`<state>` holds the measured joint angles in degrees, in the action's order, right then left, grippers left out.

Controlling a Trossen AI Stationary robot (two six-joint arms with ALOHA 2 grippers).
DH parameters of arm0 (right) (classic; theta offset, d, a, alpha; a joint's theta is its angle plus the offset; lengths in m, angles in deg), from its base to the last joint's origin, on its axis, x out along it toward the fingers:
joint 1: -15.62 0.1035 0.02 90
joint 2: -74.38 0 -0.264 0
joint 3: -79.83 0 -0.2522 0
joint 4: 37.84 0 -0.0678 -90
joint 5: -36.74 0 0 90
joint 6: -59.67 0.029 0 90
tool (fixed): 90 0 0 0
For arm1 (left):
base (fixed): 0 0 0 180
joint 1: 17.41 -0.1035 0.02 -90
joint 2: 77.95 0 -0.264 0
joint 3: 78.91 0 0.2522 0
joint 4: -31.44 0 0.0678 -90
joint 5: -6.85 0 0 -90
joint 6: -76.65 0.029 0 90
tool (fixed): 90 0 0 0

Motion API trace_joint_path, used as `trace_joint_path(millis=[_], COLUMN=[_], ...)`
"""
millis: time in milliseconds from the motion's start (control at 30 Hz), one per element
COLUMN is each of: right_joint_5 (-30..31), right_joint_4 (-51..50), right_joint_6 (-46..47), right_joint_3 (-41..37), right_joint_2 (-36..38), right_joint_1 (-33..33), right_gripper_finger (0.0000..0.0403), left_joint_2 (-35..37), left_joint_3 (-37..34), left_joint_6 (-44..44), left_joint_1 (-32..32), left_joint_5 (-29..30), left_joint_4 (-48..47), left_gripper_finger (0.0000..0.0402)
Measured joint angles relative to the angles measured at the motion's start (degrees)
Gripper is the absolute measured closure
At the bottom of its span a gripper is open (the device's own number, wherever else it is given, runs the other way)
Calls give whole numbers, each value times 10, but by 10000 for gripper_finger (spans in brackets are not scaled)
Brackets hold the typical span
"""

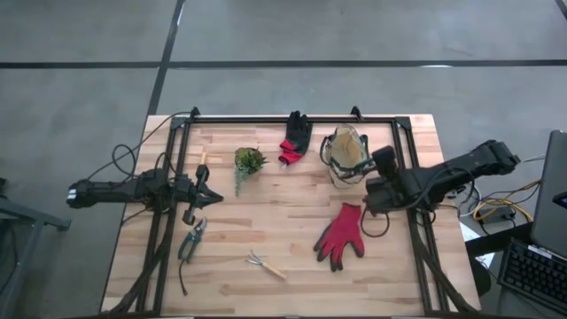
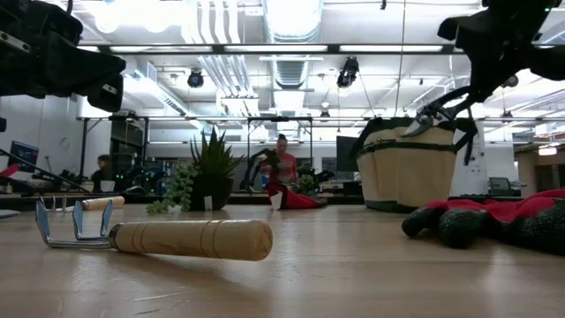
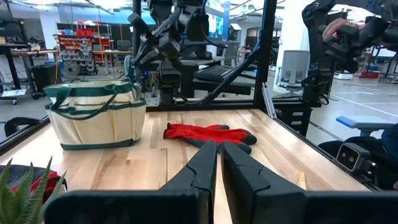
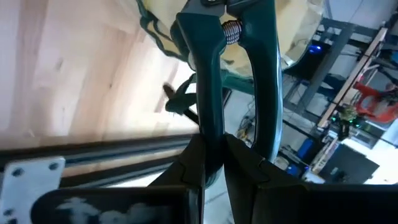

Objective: Pick & Place Garden tools in Gardening bag
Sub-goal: Put the right green shear scissors into the gardening bag

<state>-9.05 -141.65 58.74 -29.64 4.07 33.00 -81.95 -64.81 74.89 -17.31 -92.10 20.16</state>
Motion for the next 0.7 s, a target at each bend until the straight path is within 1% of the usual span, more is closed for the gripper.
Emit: trace_joint_path(millis=[300, 400, 500, 633, 700], right_joint_5=[17, 46, 58, 84, 85], right_joint_4=[1, 0, 1, 0, 0], right_joint_6=[-41, -44, -49, -59, -73], right_joint_3=[-22, -24, -10, 21, 37], right_joint_2=[-53, -69, -80, -75, -69], right_joint_1=[0, 1, 1, 1, 1], right_gripper_finger=[374, 374, 374, 374, 374], left_joint_2=[0, 0, 0, 0, 0], left_joint_3=[0, 0, 0, 0, 0], left_joint_6=[0, 0, 0, 0, 0], left_joint_1=[0, 0, 0, 0, 0], left_joint_5=[0, 0, 0, 0, 0], left_joint_4=[0, 0, 0, 0, 0], left_gripper_finger=[374, 374, 374, 374, 374])
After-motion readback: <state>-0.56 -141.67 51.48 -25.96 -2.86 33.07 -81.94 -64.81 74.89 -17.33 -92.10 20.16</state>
